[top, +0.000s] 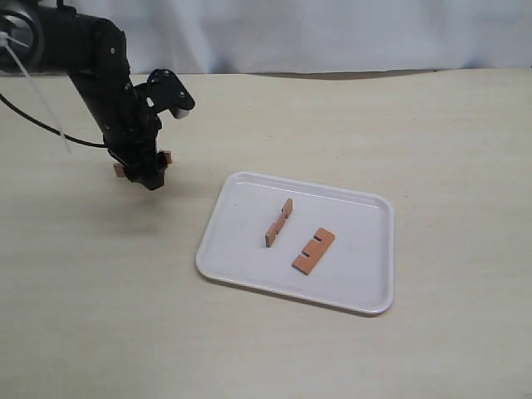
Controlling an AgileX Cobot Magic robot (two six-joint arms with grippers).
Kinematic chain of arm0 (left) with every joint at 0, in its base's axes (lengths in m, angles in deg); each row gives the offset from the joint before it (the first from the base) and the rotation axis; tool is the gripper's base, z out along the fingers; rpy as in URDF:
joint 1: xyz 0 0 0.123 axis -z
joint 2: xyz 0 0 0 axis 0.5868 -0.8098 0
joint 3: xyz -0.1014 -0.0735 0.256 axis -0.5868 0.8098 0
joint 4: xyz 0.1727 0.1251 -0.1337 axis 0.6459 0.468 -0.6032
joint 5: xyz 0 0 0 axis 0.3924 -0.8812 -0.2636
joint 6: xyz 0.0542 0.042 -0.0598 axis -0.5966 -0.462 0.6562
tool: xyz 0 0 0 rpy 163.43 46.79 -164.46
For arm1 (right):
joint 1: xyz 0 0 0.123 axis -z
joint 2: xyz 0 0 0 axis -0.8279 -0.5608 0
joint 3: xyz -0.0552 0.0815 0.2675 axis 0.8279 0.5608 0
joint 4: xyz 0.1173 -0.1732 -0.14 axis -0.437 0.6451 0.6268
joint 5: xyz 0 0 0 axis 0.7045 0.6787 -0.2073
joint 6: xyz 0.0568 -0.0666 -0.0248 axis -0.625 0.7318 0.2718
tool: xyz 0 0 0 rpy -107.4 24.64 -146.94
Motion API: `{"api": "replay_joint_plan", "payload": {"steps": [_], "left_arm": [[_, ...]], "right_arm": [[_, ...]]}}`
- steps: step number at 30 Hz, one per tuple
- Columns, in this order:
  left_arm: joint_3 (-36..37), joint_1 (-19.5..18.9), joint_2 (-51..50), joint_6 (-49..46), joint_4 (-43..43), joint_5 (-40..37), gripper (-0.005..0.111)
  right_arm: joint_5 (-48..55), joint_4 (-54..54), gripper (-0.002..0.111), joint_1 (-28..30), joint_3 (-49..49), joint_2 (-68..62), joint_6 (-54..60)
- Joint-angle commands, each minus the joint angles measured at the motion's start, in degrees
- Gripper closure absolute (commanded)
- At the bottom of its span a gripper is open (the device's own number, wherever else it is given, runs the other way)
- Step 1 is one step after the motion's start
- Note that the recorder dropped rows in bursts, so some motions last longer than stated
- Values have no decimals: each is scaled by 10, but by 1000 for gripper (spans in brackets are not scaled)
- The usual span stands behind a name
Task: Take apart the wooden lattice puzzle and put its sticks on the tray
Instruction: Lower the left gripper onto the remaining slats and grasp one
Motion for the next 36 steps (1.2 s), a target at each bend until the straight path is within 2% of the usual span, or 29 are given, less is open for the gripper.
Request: {"api": "replay_joint_plan", "payload": {"steps": [1,12,22,28,36], "left_arm": [[0,-2,-5,2,-1,18,44],[0,-50,-5,1,-29,37,44],[0,-50,-6,-48,-107,40,44],[0,-50,-29,-48,-106,35,44],[0,-50,-42,-48,-105,71,45]], "right_arm": [[-1,5,104,2,2,3,3],[-1,5,104,2,2,3,3],[-1,5,104,2,2,3,3],[-1,5,104,2,2,3,3],[-1,5,104,2,2,3,3]]}}
